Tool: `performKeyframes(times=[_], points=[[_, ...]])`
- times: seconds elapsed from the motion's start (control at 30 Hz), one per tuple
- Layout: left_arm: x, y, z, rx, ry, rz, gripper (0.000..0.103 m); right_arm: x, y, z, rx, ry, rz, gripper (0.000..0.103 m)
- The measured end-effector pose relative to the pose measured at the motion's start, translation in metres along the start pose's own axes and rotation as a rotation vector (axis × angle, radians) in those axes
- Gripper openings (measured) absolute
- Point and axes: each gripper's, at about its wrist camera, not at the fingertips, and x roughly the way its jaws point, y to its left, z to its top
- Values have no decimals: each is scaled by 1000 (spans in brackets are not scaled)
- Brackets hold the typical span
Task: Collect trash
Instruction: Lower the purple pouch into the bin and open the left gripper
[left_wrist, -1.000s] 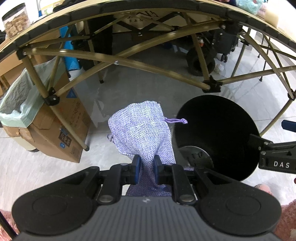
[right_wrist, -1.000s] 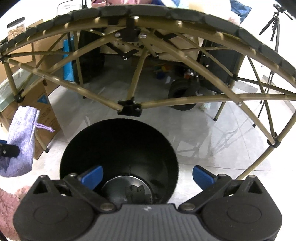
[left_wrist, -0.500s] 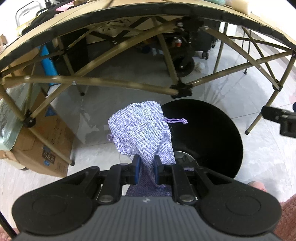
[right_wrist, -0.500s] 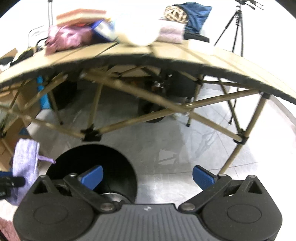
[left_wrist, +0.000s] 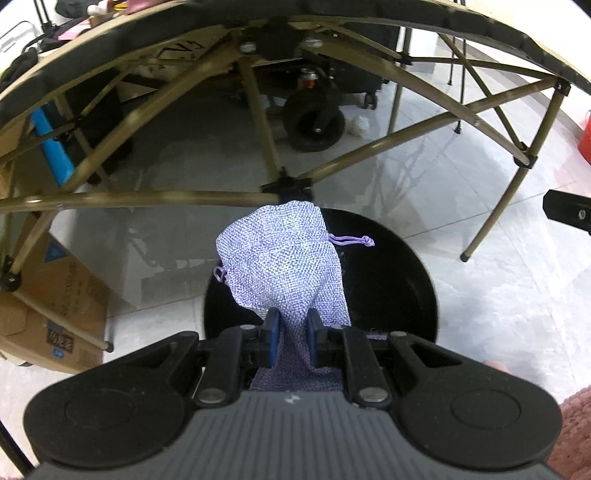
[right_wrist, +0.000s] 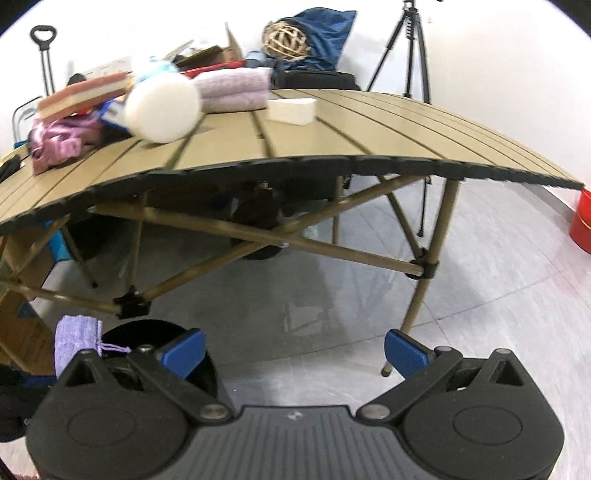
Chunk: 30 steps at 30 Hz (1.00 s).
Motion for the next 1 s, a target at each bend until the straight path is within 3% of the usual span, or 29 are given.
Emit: performKeyframes(times=[0.3,0.63,1.0], points=[[11,-21,7,13,26,-27,16,-1,-13,-5,40,12,-8,103],[29,-29,11,-10,109,-56,16,7,-18,-10,45,51,-18,103],[48,-31,9,-32,182,-23,17,14,-17,-17,40,88,-19,103]])
